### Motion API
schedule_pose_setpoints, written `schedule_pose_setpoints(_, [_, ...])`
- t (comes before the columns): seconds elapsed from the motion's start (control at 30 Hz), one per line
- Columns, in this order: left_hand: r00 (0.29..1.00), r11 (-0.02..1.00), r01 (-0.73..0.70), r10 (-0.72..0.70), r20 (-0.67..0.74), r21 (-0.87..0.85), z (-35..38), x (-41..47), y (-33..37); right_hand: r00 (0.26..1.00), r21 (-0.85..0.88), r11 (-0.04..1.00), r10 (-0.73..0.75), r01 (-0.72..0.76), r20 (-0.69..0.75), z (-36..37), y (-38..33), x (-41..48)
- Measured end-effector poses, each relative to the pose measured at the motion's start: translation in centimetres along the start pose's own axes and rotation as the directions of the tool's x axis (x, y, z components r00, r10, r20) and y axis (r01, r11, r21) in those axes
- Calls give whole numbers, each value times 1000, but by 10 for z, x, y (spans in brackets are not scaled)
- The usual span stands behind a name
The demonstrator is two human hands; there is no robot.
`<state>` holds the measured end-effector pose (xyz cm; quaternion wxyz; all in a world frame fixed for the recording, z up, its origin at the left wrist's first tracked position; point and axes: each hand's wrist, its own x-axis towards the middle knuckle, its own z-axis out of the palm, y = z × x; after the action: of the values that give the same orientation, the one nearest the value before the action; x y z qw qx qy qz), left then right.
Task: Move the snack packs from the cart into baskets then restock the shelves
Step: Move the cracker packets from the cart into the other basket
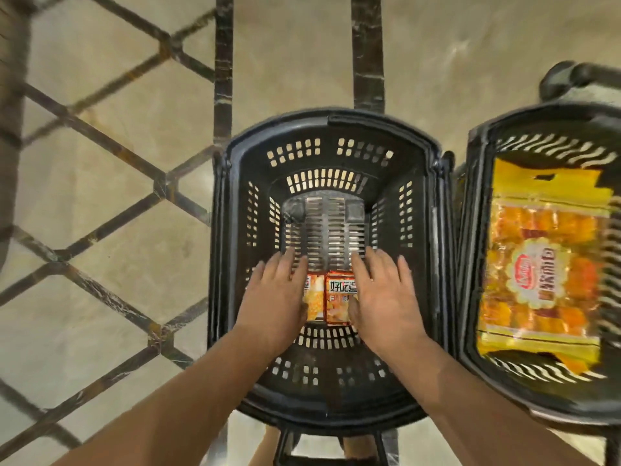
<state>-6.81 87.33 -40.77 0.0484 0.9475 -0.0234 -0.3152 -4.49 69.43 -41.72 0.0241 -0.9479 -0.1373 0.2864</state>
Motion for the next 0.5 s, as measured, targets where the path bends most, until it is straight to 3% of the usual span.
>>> schedule_pose_setpoints(0.1, [996, 990, -29, 40, -74, 140, -70, -41, 15, 994, -88, 996, -7, -3, -110, -64, -8, -41])
schedule_pose_setpoints(0.2, [981, 987, -43, 72, -181, 158, -139, -93, 29, 981, -104, 994, -53, 34, -187, -133, -14, -93])
schedule_pose_setpoints(0.5, [897, 965, -211, 255, -362, 157, -295, -244, 90, 904, 63, 998, 17, 11, -427, -302, -8, -245])
